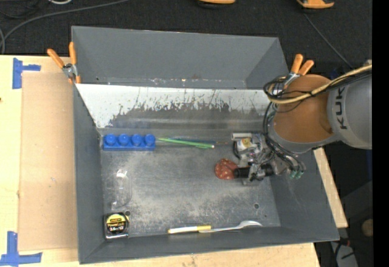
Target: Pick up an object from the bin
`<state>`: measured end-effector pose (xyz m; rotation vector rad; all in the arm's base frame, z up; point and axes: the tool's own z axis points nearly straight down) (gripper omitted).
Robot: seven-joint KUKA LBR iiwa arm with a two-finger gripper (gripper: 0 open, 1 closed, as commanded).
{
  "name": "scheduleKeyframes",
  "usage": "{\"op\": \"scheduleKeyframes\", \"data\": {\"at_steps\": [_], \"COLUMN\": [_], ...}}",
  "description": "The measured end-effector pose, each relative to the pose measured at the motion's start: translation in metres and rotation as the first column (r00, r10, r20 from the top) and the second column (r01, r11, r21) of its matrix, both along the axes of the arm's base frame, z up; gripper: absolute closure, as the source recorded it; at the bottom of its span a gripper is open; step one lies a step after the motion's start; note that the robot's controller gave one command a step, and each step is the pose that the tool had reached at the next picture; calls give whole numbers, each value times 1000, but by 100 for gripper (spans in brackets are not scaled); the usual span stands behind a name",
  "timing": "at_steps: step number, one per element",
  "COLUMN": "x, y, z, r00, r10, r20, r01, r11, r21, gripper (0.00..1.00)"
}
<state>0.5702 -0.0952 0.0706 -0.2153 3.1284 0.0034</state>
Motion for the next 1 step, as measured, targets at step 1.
{"op": "scheduleKeyframes", "data": {"at_steps": [1], "x": [0], "y": [0], "z": [1], "r00": [1000], "r10": [-1], "r20": [0], "r01": [1], "r11": [1000], "r21": [1], "gripper": [100]}}
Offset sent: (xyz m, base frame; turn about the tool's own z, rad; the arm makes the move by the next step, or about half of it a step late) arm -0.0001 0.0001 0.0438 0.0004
